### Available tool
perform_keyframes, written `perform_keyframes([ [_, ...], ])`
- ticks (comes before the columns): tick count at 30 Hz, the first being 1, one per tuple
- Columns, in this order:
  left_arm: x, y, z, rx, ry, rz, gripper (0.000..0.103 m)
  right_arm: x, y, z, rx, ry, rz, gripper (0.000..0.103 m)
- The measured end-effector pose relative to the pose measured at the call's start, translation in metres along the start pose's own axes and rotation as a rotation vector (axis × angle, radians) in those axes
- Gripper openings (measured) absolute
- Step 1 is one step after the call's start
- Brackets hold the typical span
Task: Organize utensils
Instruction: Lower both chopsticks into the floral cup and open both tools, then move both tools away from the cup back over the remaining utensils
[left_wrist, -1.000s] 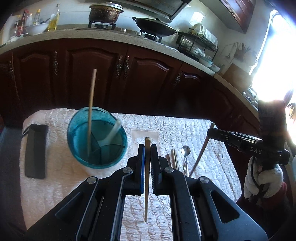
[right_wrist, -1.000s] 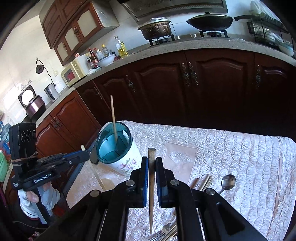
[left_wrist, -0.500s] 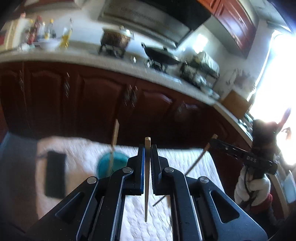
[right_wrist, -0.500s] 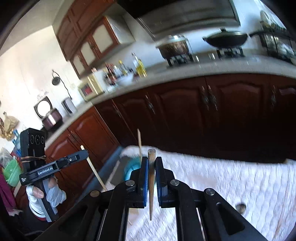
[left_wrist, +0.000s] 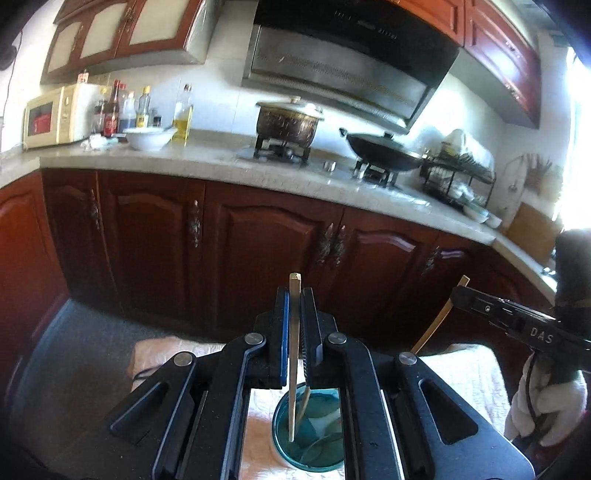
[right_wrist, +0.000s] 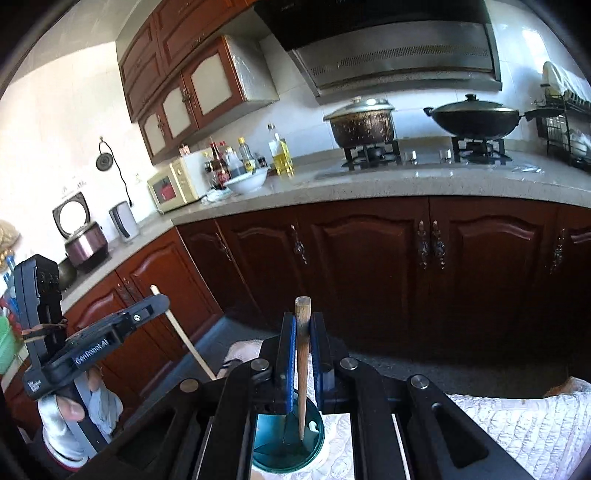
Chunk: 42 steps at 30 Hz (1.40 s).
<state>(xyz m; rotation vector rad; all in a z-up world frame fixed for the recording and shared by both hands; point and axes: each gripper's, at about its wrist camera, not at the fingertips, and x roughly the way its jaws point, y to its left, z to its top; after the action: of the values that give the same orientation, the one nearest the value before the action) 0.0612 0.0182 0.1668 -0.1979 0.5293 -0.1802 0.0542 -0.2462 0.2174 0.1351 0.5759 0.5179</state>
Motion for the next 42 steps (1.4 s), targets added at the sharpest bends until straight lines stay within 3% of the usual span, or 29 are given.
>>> perform_keyframes([
  [8,0.038,0.002,-0.041,-0.017,0.104,0.010,0.004,0.058,-0.014,-0.040,0.038,0.116,0.004,0.007],
  [16,0.046,0.001,-0.052,-0.039,0.156,0.031,0.008,0.087,-0.030,-0.065,0.095,0.204,0.031,0.009],
  [18,0.046,0.002,-0.054,-0.052,0.166,0.025,0.034,0.085,-0.033,-0.069,0.105,0.207,0.031,0.032],
  [19,0.045,0.002,-0.055,-0.060,0.164,0.017,0.040,0.082,-0.035,-0.070,0.110,0.202,0.035,0.039],
  [20,0.042,0.002,-0.056,-0.065,0.161,0.009,0.042,0.079,-0.036,-0.072,0.115,0.193,0.040,0.039],
  [26,0.032,-0.008,-0.063,-0.056,0.165,0.001,0.042,0.063,-0.041,-0.088,0.116,0.203,0.039,0.039],
  [42,0.029,-0.058,-0.106,-0.020,0.238,-0.014,0.049,0.020,-0.041,-0.139,0.094,0.175,-0.141,0.044],
])
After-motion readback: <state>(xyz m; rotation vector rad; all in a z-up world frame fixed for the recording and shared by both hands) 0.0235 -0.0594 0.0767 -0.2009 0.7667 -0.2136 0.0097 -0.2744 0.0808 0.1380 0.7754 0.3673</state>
